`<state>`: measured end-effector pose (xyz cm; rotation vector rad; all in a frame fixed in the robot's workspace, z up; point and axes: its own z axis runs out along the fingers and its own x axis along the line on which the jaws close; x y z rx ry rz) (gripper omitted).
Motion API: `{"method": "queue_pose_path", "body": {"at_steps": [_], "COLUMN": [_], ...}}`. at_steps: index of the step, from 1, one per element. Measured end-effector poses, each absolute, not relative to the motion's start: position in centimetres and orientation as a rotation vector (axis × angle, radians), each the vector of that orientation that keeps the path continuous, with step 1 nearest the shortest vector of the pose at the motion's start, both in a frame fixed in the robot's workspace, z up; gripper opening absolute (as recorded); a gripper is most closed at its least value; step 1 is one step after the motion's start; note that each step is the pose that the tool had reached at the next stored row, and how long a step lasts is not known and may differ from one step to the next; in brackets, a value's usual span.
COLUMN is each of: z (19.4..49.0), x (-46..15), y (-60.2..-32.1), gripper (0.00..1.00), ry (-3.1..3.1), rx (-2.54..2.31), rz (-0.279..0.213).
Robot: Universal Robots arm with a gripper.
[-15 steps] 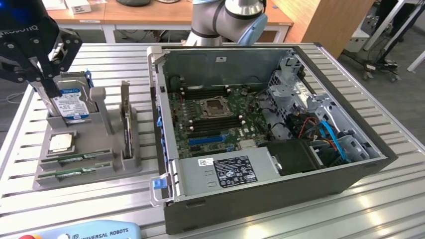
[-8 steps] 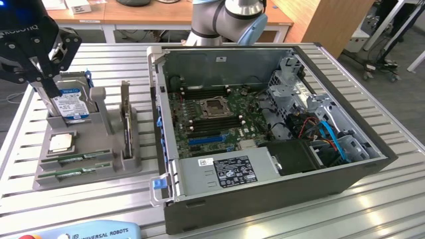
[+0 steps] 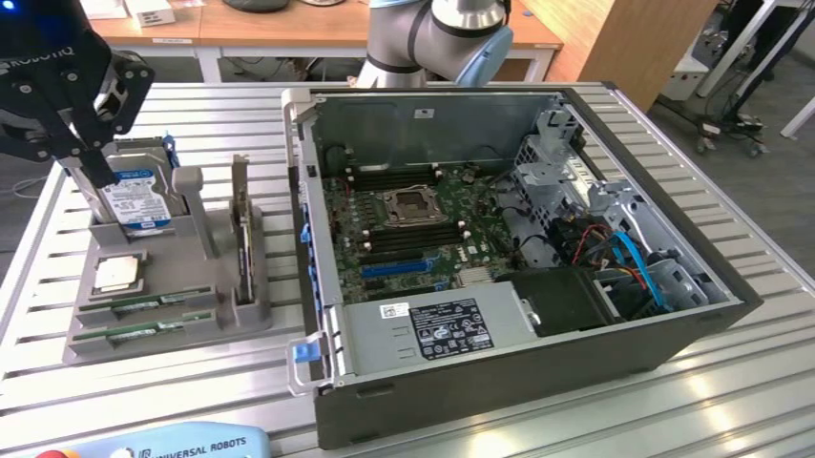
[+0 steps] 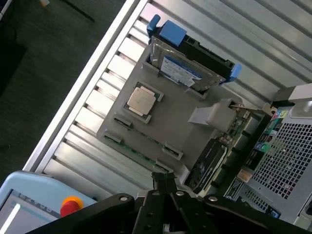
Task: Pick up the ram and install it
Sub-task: 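Pick up the ram and move it above insertion slot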
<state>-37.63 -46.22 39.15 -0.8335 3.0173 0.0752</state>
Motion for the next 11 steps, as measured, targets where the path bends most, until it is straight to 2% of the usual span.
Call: {"method": "queue_pose_path", "body": {"at_steps": [11], "z": [39.15], "x": [-37.63], "y": [-46.22], "gripper": [0.1], "ry": [2.966], "rx": [-1.011], "rz": [0.075]}}
